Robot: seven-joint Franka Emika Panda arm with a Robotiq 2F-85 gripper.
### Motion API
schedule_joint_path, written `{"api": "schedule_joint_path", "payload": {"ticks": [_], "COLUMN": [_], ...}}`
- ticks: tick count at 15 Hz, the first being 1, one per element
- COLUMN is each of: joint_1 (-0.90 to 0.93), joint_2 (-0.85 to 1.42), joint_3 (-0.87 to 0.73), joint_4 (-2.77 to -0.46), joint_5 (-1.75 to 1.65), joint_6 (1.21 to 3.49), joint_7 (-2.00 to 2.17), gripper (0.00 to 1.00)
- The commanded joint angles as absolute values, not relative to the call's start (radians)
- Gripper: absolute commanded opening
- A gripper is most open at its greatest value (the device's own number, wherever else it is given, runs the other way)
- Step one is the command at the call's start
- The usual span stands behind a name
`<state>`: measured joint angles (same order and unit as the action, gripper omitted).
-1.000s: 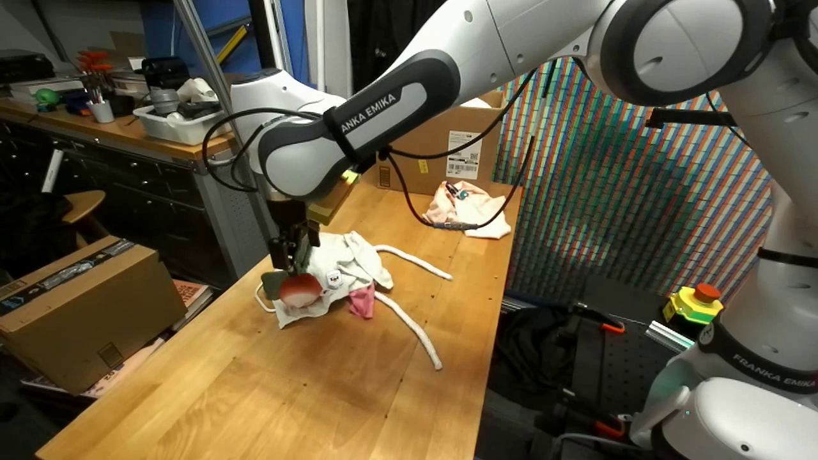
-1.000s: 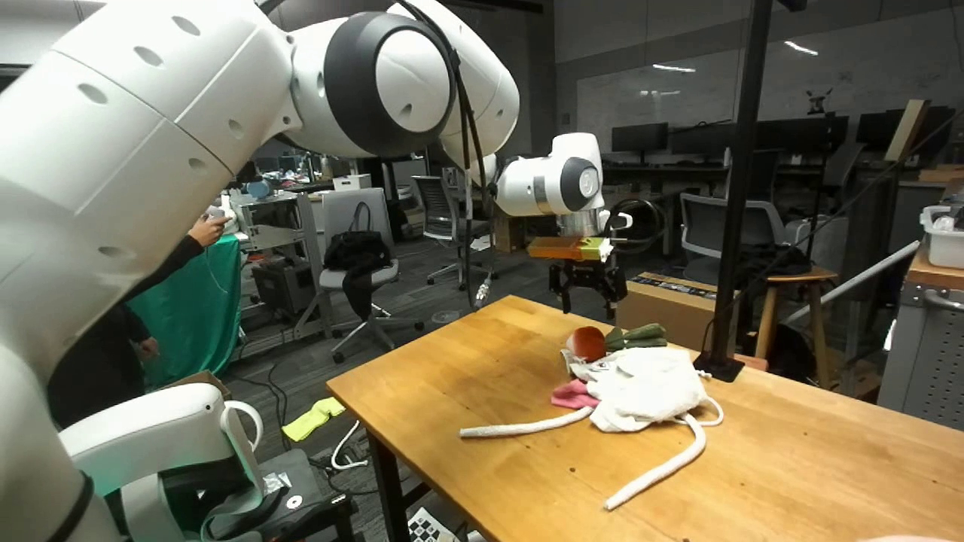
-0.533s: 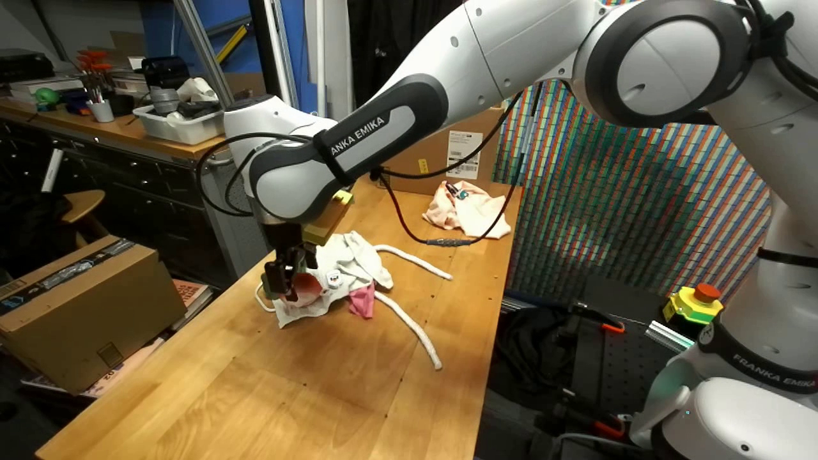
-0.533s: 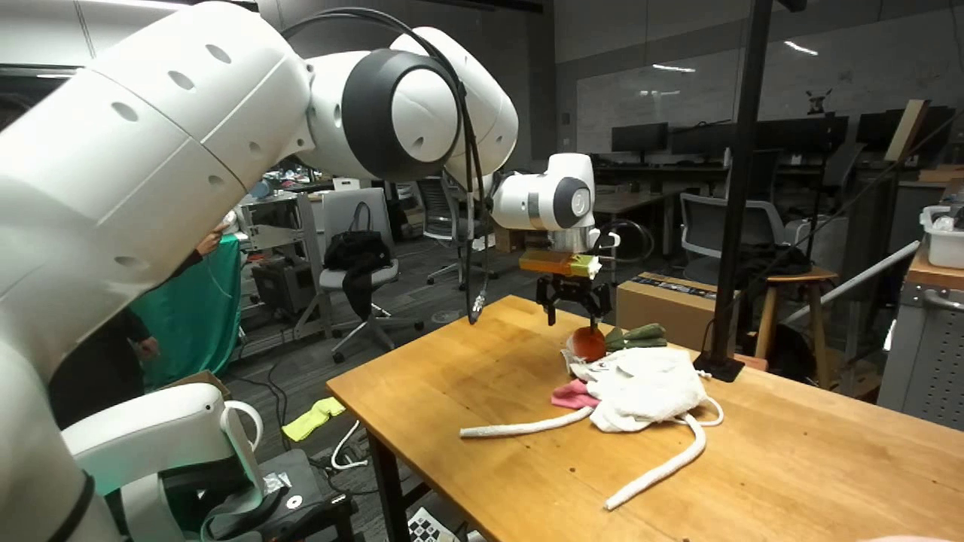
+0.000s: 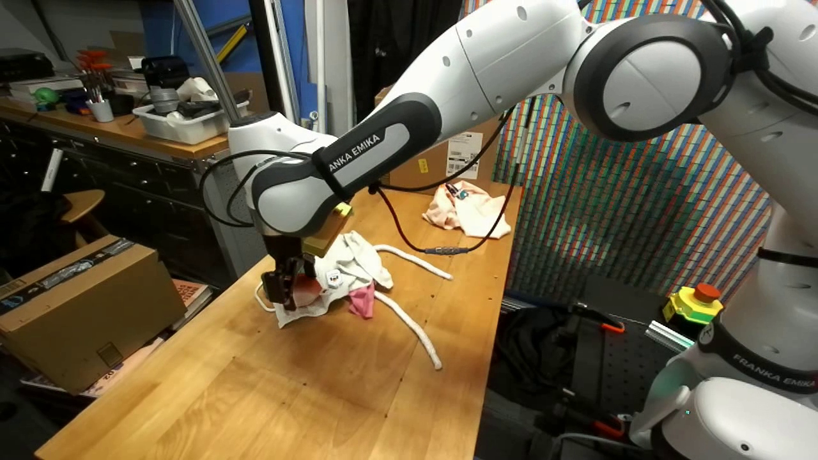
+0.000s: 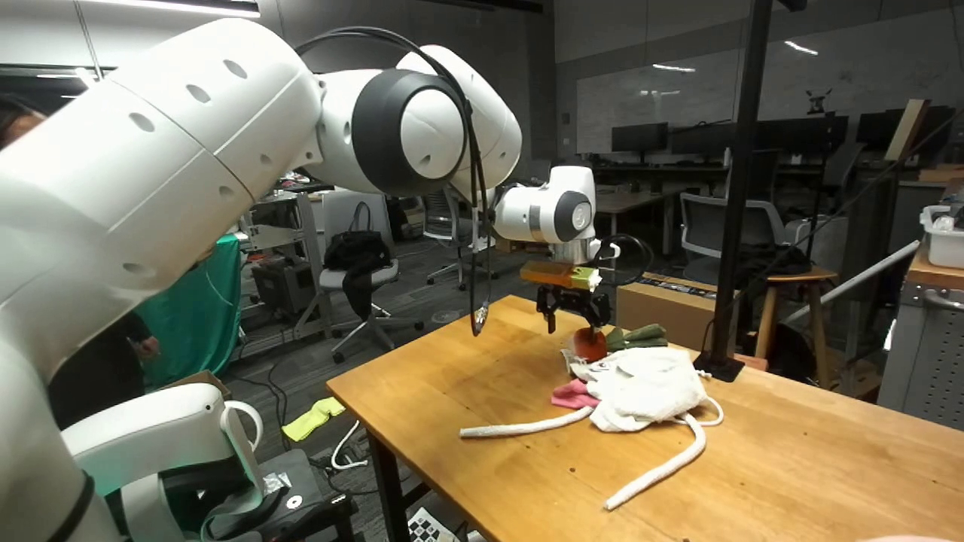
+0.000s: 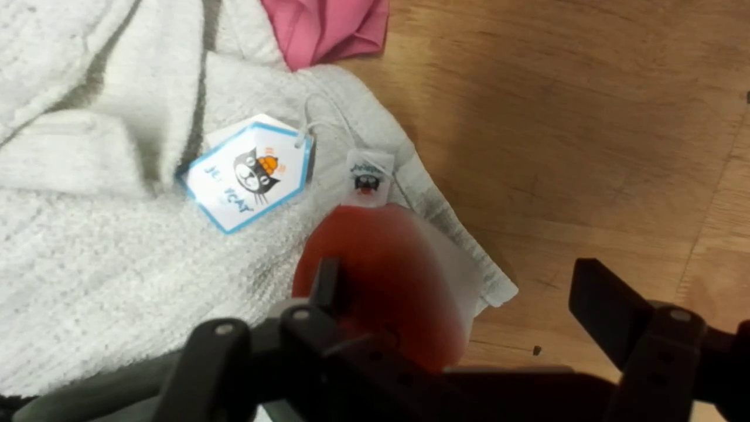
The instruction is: Put all the items on the table separately
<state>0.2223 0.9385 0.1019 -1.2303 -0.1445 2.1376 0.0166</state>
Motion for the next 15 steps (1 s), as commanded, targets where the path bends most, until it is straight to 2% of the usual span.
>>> {"api": "schedule_joint_path", "payload": {"ticks": [1, 6, 8, 9, 10, 15], "joint_1": [0.222, 0.229, 0.232, 0.234, 0.233, 0.231], "joint_2": [0.971, 0.983, 0.994, 0.999, 0.998, 0.998], "joint_3": [0.093, 0.075, 0.065, 0.061, 0.058, 0.049], "joint_4": [-1.197, -1.193, -1.186, -1.183, -1.184, -1.183], "joint_5": [-0.133, -0.144, -0.151, -0.155, -0.156, -0.156], "joint_6": [2.203, 2.222, 2.216, 2.215, 2.211, 2.210], "joint_7": [-0.003, 0.001, 0.003, 0.005, 0.005, 0.008], "gripper": [1.00, 1.00, 0.83, 0.66, 0.56, 0.20]}}
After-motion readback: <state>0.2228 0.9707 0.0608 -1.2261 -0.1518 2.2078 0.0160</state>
